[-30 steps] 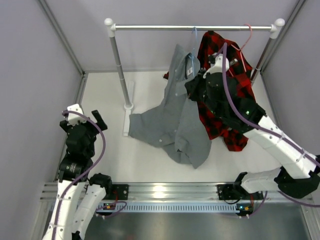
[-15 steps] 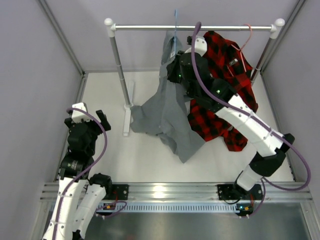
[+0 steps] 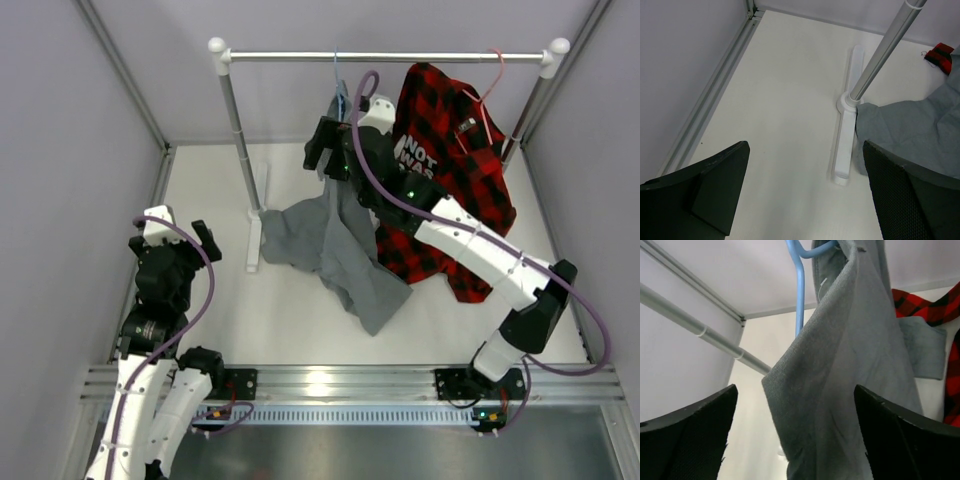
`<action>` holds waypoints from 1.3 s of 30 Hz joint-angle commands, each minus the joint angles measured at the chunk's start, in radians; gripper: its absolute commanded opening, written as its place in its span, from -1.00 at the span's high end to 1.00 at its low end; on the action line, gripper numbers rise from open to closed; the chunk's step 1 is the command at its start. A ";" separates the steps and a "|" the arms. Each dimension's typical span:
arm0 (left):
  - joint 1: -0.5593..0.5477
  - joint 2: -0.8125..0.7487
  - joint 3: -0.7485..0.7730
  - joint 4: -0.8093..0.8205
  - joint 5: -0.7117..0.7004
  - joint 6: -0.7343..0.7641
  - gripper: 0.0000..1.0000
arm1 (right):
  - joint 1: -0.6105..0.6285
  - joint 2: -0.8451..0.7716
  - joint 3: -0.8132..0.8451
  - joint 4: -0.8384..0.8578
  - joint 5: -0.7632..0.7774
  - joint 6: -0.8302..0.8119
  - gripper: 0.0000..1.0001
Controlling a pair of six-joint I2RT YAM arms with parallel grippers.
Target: Place the shirt on the hanger
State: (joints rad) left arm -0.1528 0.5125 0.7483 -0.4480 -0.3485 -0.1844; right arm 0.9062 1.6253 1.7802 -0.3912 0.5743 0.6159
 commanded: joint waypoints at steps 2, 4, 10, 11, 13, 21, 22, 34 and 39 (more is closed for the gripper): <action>0.007 -0.014 -0.006 0.049 -0.001 -0.006 -0.96 | 0.025 -0.134 -0.056 0.152 -0.011 -0.085 -0.99; 0.009 -0.019 -0.006 0.046 -0.001 -0.006 -0.96 | 0.039 -0.188 -0.109 0.152 0.012 -0.117 -0.99; 0.006 -0.057 -0.013 0.005 0.068 -0.007 -0.96 | 0.039 -0.474 -0.373 0.114 0.004 -0.309 -0.99; 0.001 -0.066 -0.013 -0.006 0.075 -0.007 -0.96 | 0.039 -0.561 -0.439 0.097 0.012 -0.353 -0.99; -0.008 -0.110 -0.030 -0.023 0.085 -0.009 -0.96 | 0.040 -0.689 -0.499 0.017 0.068 -0.390 -0.99; -0.073 -0.212 -0.060 -0.064 0.066 -0.009 -0.96 | 0.039 -1.094 -0.789 -0.201 0.225 -0.375 -0.99; -0.073 -0.219 -0.061 -0.073 0.063 -0.013 -0.96 | 0.040 -1.151 -0.804 -0.225 0.254 -0.348 -0.99; -0.076 -0.384 -0.093 -0.093 0.143 -0.040 -0.96 | 0.039 -1.308 -0.877 -0.411 0.341 -0.331 -0.99; -0.076 -0.390 -0.095 -0.092 0.161 -0.041 -0.96 | 0.039 -1.309 -0.877 -0.440 0.355 -0.303 -0.99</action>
State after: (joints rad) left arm -0.2253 0.1329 0.6586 -0.5480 -0.2161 -0.2146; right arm 0.9352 0.3218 0.8913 -0.7818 0.8970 0.2905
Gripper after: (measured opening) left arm 0.983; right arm 0.993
